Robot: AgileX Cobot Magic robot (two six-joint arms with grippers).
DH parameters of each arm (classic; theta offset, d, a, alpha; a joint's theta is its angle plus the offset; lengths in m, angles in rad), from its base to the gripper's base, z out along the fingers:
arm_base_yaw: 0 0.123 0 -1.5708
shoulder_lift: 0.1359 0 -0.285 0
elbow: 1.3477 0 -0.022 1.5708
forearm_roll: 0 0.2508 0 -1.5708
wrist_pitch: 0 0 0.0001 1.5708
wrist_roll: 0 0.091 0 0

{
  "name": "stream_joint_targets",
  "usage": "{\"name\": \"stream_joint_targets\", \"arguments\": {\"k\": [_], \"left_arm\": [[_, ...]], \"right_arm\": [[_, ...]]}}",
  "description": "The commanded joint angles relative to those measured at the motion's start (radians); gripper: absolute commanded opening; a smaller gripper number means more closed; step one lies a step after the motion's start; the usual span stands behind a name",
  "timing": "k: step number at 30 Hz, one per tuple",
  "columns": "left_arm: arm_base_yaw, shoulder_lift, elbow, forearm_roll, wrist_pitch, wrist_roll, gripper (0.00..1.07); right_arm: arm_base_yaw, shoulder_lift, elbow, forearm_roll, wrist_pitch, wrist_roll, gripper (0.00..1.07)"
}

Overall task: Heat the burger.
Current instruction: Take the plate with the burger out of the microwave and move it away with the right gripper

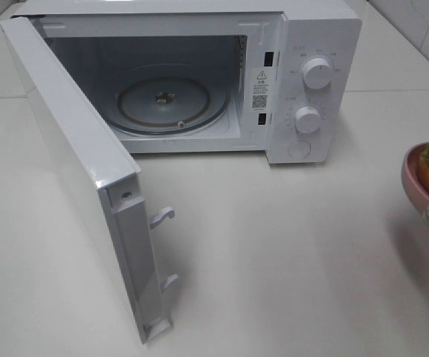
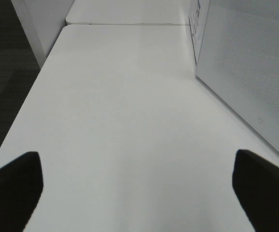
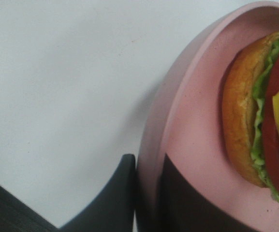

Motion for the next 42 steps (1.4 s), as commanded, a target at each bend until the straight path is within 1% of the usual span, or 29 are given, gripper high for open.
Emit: {"name": "stream_joint_targets", "arguments": {"k": [1, 3, 12, 14, 17, 19, 21, 22, 24, 25, 27, 28, 34, 38, 42], "left_arm": [[0.002, -0.015, 0.003, -0.003, -0.014, -0.003, 1.00], [0.002, -0.015, 0.003, -0.003, -0.014, -0.003, 1.00], [0.002, -0.015, 0.003, -0.003, -0.014, -0.003, 1.00], [0.002, -0.015, 0.003, -0.003, -0.014, -0.003, 1.00], [0.002, -0.015, 0.003, -0.003, -0.014, -0.003, 1.00], [0.002, -0.015, 0.003, -0.003, -0.014, -0.003, 1.00], [0.002, -0.015, 0.003, -0.003, -0.014, -0.003, 1.00], [0.002, -0.015, 0.003, -0.003, -0.014, -0.003, 1.00], [0.002, -0.015, 0.003, -0.003, -0.014, -0.003, 1.00], [0.002, -0.015, 0.003, -0.003, -0.014, -0.003, 1.00], [0.002, -0.015, 0.003, -0.003, -0.014, -0.003, 1.00], [0.002, -0.015, 0.003, -0.003, -0.014, -0.003, 1.00], [0.002, -0.015, 0.003, -0.003, -0.014, -0.003, 1.00], [0.002, -0.015, 0.003, -0.003, -0.014, -0.003, 1.00], [0.002, -0.015, 0.003, -0.003, -0.014, -0.003, 1.00]], "right_arm": [[-0.007, -0.011, -0.007, -0.075, -0.002, 0.075, 0.01], [-0.007, -0.007, -0.005, -0.089, 0.030, 0.170, 0.01], [-0.007, 0.003, 0.037, -0.127, 0.034, 0.278, 0.01], [-0.007, 0.065, 0.039, -0.141, 0.056, 0.337, 0.01], [-0.007, 0.089, 0.039, -0.151, 0.058, 0.359, 0.01], [-0.007, 0.187, 0.025, -0.194, 0.079, 0.433, 0.01], [-0.007, 0.213, 0.017, -0.201, 0.083, 0.456, 0.01], [-0.007, 0.257, -0.005, -0.211, 0.094, 0.516, 0.01], [-0.007, 0.282, -0.017, -0.215, 0.099, 0.554, 0.01], [-0.007, 0.327, -0.028, -0.227, 0.102, 0.629, 0.01], [-0.007, 0.350, -0.028, -0.235, 0.100, 0.662, 0.01], [-0.007, 0.400, -0.028, -0.249, 0.098, 0.725, 0.01], [-0.008, 0.498, -0.044, -0.272, 0.098, 0.809, 0.01], [-0.008, 0.584, -0.065, -0.325, 0.096, 0.909, 0.01], [-0.008, 0.632, -0.075, -0.335, 0.093, 0.957, 0.01]]}}
